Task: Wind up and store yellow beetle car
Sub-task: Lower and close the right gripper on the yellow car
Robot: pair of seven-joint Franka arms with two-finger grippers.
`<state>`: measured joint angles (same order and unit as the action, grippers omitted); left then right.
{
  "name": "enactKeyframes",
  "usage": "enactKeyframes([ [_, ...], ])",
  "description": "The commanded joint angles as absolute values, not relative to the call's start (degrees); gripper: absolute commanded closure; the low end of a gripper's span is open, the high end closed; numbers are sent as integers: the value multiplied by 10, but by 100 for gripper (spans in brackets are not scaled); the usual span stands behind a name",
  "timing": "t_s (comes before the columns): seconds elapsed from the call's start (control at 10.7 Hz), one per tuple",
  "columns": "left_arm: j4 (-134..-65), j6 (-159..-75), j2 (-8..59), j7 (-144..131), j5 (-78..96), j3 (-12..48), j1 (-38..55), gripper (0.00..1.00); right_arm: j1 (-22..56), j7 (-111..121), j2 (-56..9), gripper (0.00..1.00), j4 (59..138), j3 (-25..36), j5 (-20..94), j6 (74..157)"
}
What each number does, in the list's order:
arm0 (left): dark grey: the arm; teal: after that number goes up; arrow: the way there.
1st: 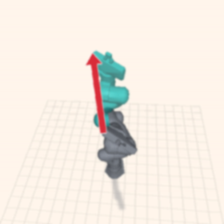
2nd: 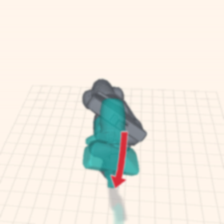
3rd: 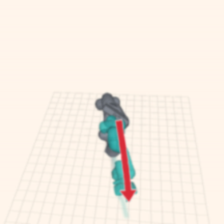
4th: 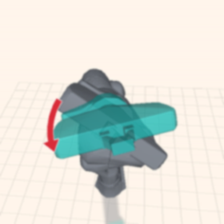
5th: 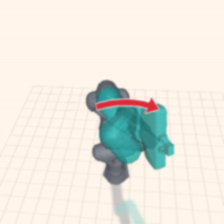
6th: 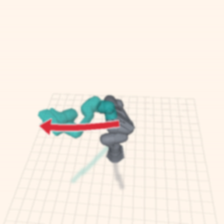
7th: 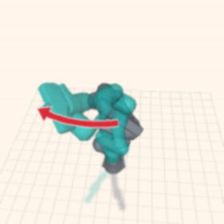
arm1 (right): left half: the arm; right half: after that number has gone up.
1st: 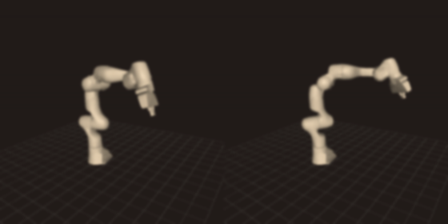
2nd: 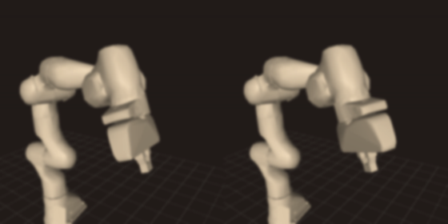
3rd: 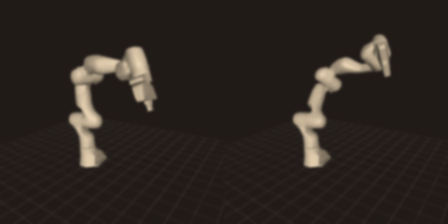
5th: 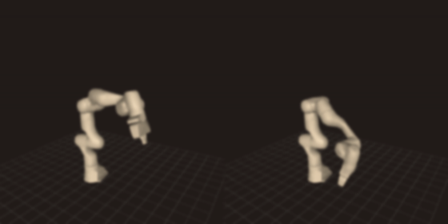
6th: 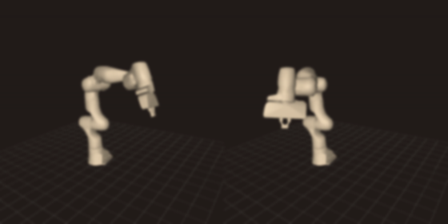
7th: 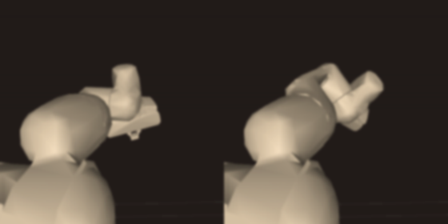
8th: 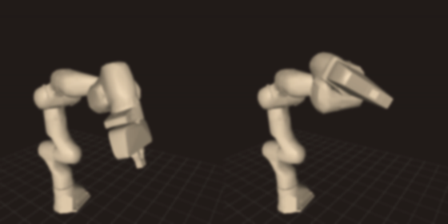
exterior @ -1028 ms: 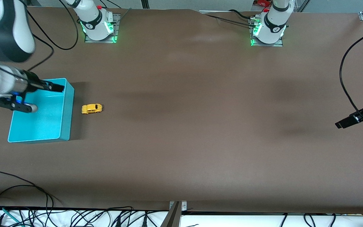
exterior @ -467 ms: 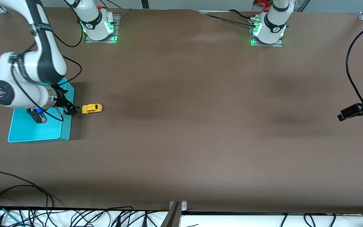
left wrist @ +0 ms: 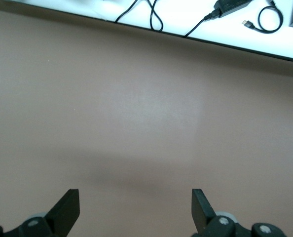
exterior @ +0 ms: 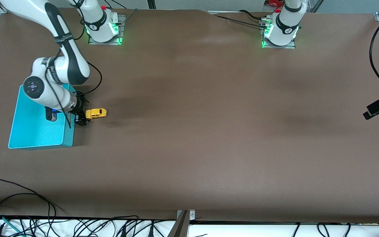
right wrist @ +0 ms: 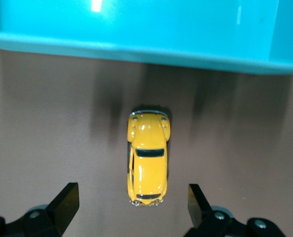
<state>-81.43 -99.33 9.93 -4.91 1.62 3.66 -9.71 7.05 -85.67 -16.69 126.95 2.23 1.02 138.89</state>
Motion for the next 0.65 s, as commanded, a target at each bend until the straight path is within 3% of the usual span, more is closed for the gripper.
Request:
enactKeyframes([
  [0.0,-820,-963,71,-33,25,39,-99,0,82,-882,-143,2,1319,23,10,1416],
  [0.56,-821,-947,85,-28,32,36,-105,0,82,-878,-186,6,1326,25,4,1485],
])
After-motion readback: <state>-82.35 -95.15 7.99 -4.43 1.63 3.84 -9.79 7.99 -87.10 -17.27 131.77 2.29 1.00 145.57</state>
